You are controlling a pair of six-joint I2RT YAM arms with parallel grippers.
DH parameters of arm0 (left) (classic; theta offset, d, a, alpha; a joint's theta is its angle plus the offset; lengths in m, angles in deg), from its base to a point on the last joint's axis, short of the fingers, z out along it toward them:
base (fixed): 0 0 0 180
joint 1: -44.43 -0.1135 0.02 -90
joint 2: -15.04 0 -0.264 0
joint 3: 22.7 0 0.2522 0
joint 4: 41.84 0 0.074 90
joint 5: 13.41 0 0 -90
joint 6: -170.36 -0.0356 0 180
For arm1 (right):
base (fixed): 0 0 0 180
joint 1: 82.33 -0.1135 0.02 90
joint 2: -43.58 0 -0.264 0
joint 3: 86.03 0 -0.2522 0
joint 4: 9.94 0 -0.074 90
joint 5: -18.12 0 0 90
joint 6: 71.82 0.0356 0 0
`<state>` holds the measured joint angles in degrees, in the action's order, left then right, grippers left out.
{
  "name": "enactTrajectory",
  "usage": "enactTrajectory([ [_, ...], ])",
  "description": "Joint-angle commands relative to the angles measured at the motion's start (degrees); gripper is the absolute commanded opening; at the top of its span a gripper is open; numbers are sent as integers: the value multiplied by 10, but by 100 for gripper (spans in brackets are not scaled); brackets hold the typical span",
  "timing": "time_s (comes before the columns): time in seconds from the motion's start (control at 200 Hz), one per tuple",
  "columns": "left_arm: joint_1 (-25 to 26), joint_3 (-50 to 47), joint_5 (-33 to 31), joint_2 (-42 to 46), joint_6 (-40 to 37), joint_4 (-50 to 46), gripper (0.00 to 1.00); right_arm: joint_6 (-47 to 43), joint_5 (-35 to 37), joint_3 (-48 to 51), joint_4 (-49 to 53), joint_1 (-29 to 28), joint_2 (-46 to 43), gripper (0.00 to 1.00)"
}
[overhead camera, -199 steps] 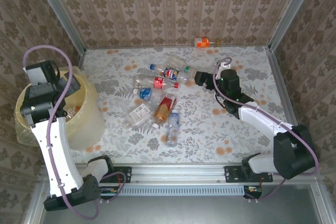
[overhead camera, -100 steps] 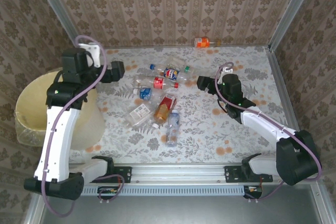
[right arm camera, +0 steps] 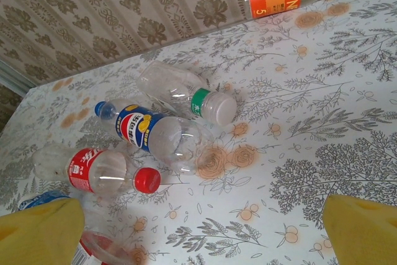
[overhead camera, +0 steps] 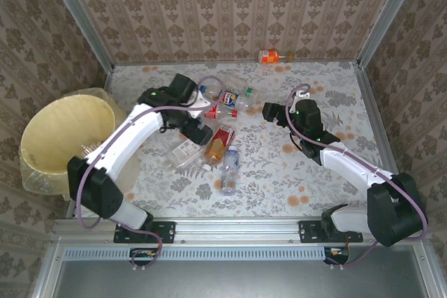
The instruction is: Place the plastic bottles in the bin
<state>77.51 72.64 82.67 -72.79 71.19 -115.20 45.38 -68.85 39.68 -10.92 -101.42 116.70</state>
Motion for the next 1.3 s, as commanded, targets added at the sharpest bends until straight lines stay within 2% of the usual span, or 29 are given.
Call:
enactTrajectory([
  [0.0, 14, -6, -34, -26, -38, -54, 100, -7, 15, -4, 9, 3, 4, 100],
  [0.255, 18, -70, -73, -67, -92, -58, 100, -18, 28, 9, 10, 5, -1, 100],
  [0.715, -35, -148, -11, -53, -144, 54, 100, -23, 34, 13, 16, 7, -2, 100],
  [0.975, -46, -163, -98, -64, -145, 121, 100, -22, 32, 18, 9, 8, 2, 100],
  [1.145, -57, -171, -65, -23, -148, 128, 100, -28, 32, 19, 7, 10, 3, 100],
  [1.3, -65, -181, -89, -15, -152, 134, 100, -26, 29, 20, 1, 11, 7, 100],
])
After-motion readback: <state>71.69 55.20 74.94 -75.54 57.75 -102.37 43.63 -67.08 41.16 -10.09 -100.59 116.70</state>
